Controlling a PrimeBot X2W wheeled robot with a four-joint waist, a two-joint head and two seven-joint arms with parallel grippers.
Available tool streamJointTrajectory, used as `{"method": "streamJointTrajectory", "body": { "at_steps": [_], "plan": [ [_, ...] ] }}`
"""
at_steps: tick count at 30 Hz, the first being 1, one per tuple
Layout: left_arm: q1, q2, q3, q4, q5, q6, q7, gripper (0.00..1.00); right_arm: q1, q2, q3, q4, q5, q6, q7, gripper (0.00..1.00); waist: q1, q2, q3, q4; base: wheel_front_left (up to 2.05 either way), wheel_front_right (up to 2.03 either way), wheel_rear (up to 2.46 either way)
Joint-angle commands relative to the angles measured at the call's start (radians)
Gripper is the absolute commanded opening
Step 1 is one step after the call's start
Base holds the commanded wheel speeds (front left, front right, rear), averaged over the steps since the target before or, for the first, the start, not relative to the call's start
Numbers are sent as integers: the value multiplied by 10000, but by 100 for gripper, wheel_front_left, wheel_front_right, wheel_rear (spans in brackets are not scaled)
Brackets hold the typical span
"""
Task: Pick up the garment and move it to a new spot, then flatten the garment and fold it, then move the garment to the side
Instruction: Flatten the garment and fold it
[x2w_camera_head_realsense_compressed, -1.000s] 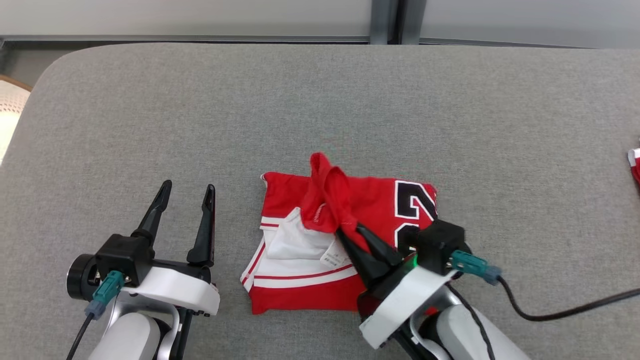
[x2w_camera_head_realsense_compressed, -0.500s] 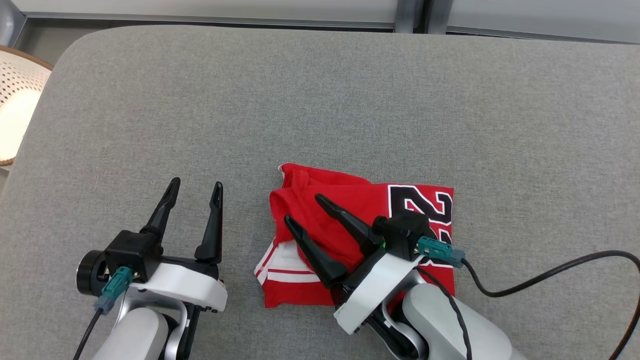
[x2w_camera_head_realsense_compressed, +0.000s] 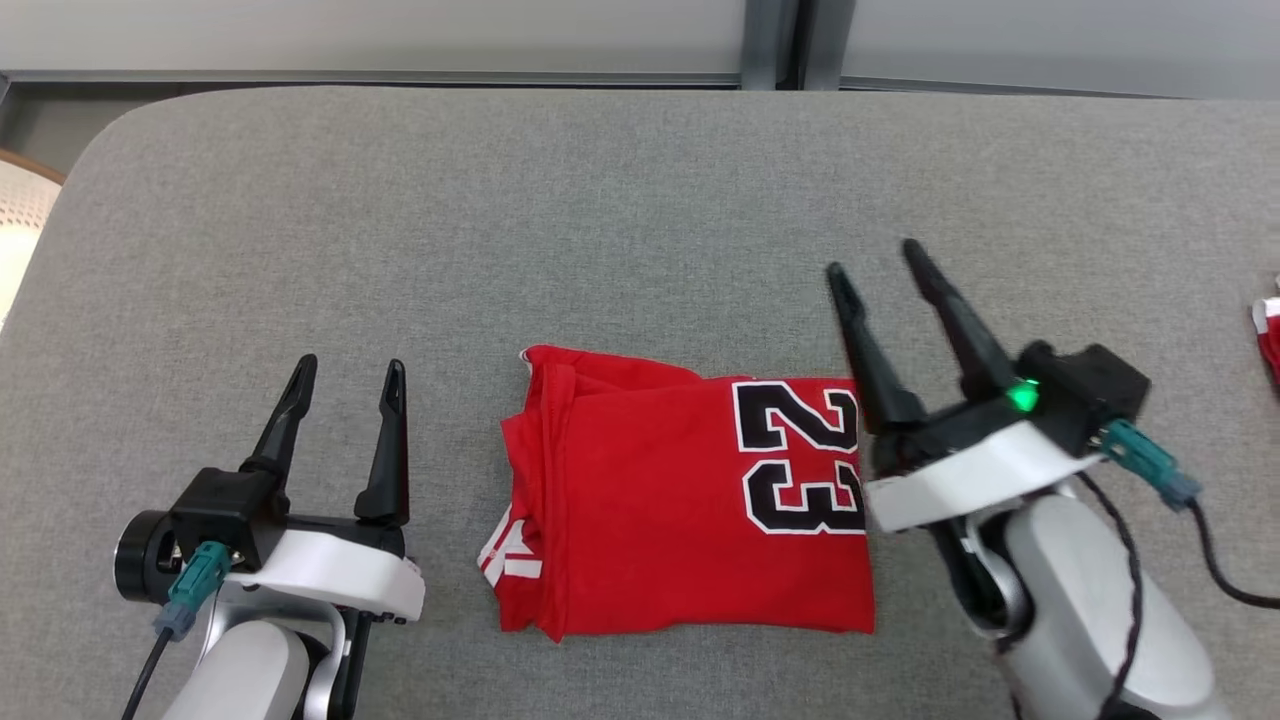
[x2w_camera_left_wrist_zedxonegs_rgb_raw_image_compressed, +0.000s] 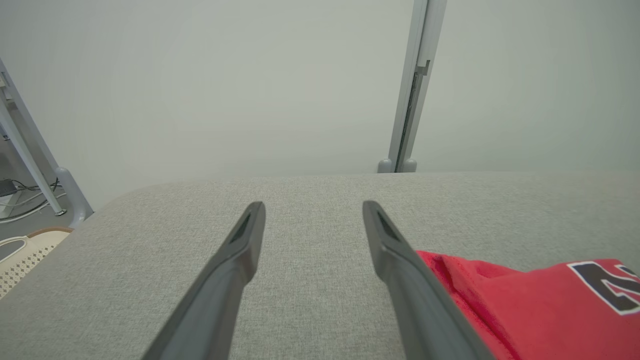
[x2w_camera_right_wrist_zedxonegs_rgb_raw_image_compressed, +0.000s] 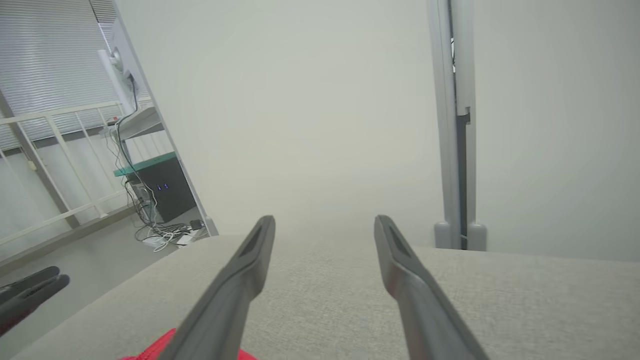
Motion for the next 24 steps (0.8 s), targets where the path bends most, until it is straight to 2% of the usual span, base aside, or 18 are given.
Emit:
{"method": "streamJointTrajectory", "body": {
  "at_steps": [1, 6, 11, 24],
  "plan": [
    [116, 45, 36, -28, -15, 60, -28, 100, 187, -87, -102, -73, -102, -2, 3, 100, 0, 0, -91, -77, 0, 0, 0],
    [353, 220, 134, -110, -76, 133, -32, 100, 1646, -587, -1762, -1095, -808, -2, 619, 100, 0, 0, -367, -279, 0, 0, 0],
    [640, 383, 209, -227, -114, 191, -10, 100, 3032, -564, -2776, -2196, -1221, -2, 1297, 100, 0, 0, -645, -422, 0, 0, 0],
    [1775, 639, 100, -515, -222, 503, 301, 100, 4994, -300, -3409, -3619, -1485, -2, 2239, 100, 0, 0, -1886, -542, 0, 0, 0]
  ]
}}
